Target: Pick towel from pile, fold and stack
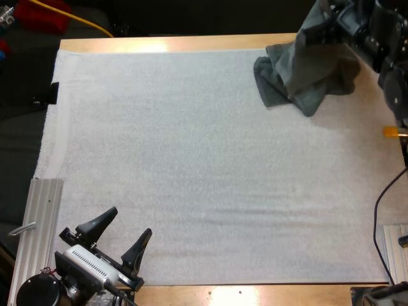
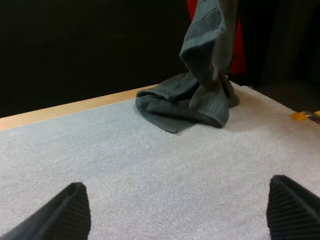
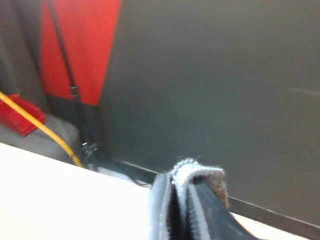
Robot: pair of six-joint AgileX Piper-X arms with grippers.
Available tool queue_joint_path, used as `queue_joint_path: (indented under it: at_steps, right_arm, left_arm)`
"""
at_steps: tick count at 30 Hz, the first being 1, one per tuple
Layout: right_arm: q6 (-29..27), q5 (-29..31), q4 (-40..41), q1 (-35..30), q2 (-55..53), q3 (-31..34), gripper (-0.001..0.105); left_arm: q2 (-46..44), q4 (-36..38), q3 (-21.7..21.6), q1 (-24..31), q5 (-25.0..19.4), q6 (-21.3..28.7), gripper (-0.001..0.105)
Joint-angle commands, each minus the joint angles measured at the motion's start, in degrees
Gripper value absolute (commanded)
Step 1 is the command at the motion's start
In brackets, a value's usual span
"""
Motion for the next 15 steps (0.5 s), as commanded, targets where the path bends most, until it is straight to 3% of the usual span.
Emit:
queue_joint_path:
  at_steps: [1, 15]
  right_arm:
    - [-1.7, -0.9, 1.4, 1.5, -1.4, -0.9, 0.001]
    - [-2.6, -0.9, 11.3, 13.6, -0.9, -0.4, 0.001]
  left_arm:
    - [-7.5, -1.0, -0.4, 0.0, 0.3, -0.5, 0.07]
    - [-7.5, -1.0, -0.4, 0.0, 0.3, -0.5, 0.07]
